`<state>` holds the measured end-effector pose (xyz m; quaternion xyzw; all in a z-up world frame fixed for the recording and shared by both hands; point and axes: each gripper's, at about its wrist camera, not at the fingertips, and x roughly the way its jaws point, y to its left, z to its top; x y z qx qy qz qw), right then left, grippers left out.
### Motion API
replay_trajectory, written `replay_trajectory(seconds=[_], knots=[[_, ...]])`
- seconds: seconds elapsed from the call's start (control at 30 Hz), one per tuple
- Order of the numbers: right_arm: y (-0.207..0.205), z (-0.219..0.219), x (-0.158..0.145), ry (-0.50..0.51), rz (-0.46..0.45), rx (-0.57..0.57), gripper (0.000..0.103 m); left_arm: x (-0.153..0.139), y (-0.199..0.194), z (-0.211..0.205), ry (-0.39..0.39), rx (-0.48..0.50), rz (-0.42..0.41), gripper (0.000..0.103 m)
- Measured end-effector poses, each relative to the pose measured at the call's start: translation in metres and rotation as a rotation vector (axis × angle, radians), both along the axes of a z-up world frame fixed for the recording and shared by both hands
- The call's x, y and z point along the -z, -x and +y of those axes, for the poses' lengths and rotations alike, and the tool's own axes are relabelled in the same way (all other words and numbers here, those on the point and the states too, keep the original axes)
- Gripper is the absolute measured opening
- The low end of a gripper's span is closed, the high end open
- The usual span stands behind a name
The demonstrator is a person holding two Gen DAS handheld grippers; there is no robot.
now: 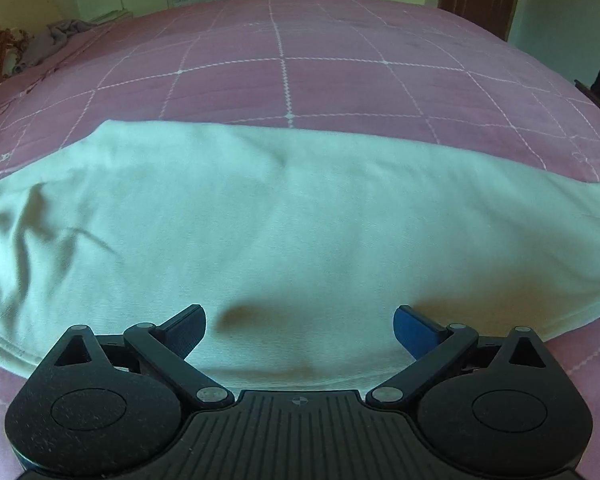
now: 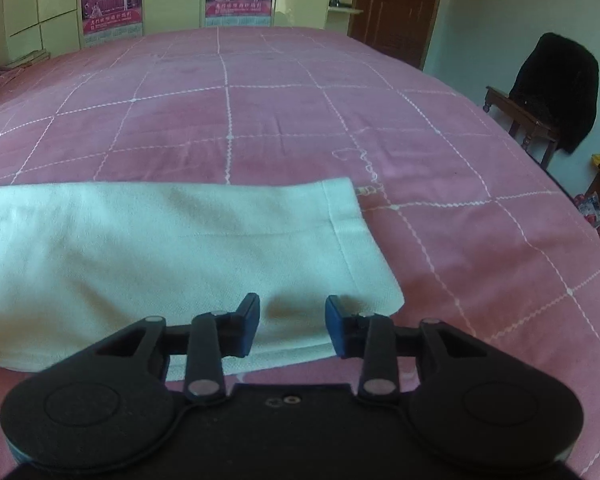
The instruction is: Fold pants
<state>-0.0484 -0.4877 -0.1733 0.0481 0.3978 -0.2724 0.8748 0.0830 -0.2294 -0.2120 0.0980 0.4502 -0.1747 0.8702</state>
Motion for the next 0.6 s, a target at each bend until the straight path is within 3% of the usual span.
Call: replay_trajectory(seconds=[0.07,0.17,0.27,0.5,0.6], knots=[[0.0,-0.002,0.013,0.008,0.049,-0.021,0.037,0.011,0.001,-0.008,-0.028,-0.002,0.02,0.1],[0.001,-0.006,0.006,-0.011,0.048,-0.021,0.036,0.011,0.001,-0.01,-0.036,-0.017,0.018,0.103],[-0.001,-0.003,-0.01,-0.007,-0.01,-0.026,0.039,0.001,-0.001,-0.023,-0.038,0.013,-0.012,0.103],[-0.044,0.002,-0.013,-0.018,-0.012,-0.083,0.039,-0.013,-0.018,-0.078,-0.035,0.069,-0.062,0.103],[-0.06,-0.002,-0.013,-0.008,-0.004,-0.086,0.04,-0.001,-0.026,-0.092,-0.059,0.065,-0.033,0.103]])
